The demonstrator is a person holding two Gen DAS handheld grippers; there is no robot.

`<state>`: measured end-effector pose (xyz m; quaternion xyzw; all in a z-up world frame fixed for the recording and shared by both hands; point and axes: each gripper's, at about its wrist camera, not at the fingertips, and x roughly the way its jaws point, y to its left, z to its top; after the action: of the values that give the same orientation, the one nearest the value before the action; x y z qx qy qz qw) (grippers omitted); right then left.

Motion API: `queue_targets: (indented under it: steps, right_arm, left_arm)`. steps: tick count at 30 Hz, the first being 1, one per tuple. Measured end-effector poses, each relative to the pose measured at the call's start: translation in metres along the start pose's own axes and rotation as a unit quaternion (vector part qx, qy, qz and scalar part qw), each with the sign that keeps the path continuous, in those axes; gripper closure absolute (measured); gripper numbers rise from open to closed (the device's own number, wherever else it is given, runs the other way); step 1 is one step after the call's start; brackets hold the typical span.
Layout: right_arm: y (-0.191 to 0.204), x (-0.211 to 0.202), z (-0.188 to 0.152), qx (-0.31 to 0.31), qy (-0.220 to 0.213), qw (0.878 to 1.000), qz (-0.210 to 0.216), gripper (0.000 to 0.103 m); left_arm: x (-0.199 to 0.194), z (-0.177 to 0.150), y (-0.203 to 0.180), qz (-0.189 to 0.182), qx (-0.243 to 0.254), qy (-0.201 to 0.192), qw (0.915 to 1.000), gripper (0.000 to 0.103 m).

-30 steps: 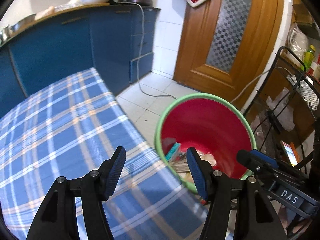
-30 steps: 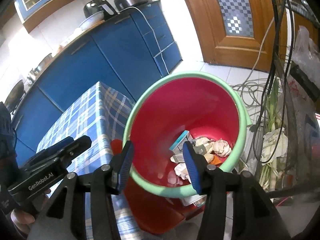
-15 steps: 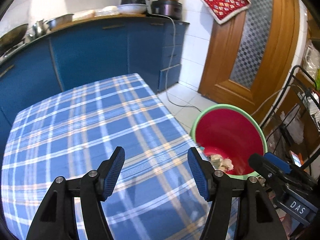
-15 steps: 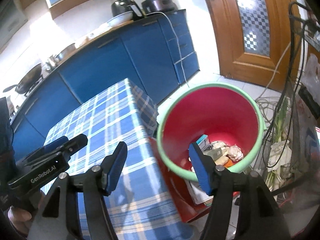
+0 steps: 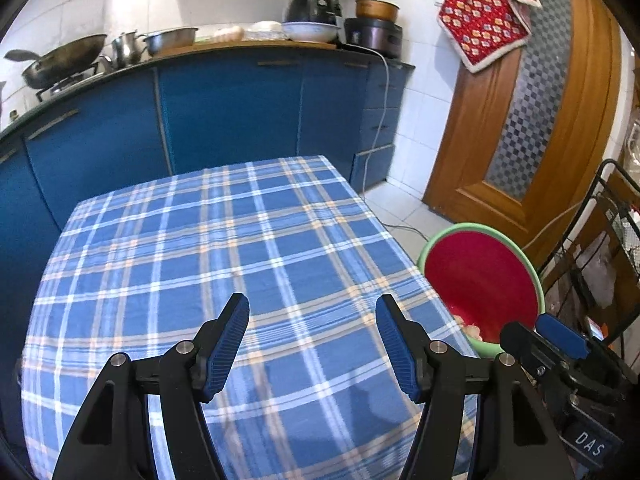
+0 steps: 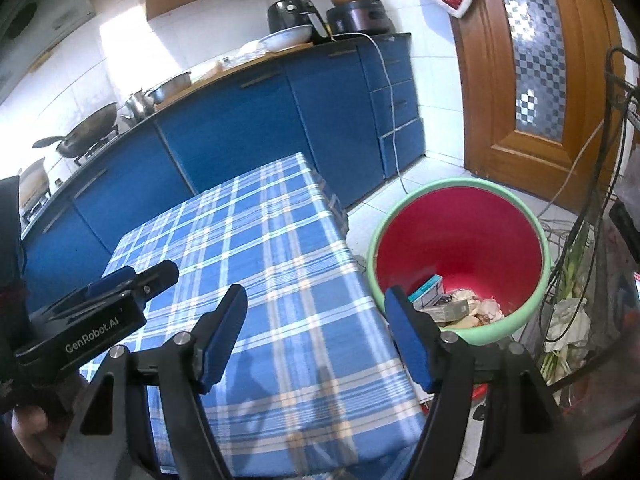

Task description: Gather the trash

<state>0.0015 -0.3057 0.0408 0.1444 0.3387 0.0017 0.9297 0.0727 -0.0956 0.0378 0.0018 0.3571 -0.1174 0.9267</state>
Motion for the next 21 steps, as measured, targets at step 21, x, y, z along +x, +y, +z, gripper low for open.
queue_targets:
  steps: [21]
  right_arm:
    - [0.035, -0.021, -0.003, -0.043, -0.024, 0.999, 0.012, 0.027]
  left_arm:
    - [-0.029, -0.006, 0.027, 0.023, -0.023, -0.025, 0.9992, 0.036]
